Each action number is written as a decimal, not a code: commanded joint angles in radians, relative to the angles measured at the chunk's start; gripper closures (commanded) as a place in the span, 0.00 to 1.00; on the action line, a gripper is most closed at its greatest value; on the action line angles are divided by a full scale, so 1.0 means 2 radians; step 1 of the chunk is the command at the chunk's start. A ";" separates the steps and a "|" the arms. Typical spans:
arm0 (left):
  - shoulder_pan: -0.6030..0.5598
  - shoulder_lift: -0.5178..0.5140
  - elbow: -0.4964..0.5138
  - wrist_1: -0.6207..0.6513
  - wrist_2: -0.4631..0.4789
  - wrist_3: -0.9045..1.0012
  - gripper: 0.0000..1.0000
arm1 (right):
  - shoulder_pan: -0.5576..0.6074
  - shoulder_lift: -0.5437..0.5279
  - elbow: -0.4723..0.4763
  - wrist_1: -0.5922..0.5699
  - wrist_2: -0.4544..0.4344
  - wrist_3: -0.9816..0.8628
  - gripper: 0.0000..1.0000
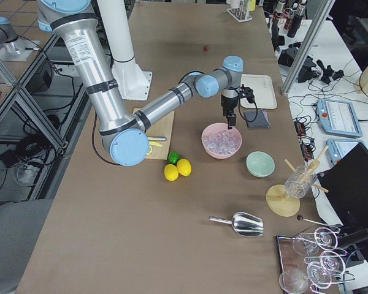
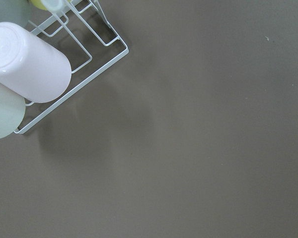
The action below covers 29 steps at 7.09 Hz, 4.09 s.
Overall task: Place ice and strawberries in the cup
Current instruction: 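Move the right gripper back over the pink ice bowl, then lower the right gripper into the ice and grasp another cube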
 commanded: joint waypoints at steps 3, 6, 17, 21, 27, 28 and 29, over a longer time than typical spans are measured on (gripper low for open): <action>0.000 0.004 0.002 0.000 -0.001 0.001 0.02 | -0.031 0.008 -0.041 -0.002 -0.122 -0.037 0.29; 0.000 0.005 0.002 0.000 -0.001 0.001 0.02 | -0.042 0.004 -0.054 -0.012 -0.144 -0.054 0.27; 0.000 0.003 0.007 0.000 -0.001 0.003 0.02 | -0.076 -0.003 -0.048 -0.054 -0.178 -0.041 0.14; -0.001 0.008 0.017 -0.022 -0.002 0.002 0.02 | -0.076 -0.004 -0.051 -0.054 -0.179 -0.041 0.23; -0.003 0.015 0.019 -0.033 -0.003 0.004 0.02 | -0.071 -0.003 -0.046 -0.066 -0.178 -0.045 0.51; -0.003 0.017 0.019 -0.033 -0.003 0.004 0.02 | -0.067 0.002 -0.037 -0.083 -0.176 -0.046 0.49; -0.003 0.017 0.020 -0.033 -0.003 0.005 0.02 | -0.066 0.008 -0.016 -0.124 -0.175 -0.046 0.46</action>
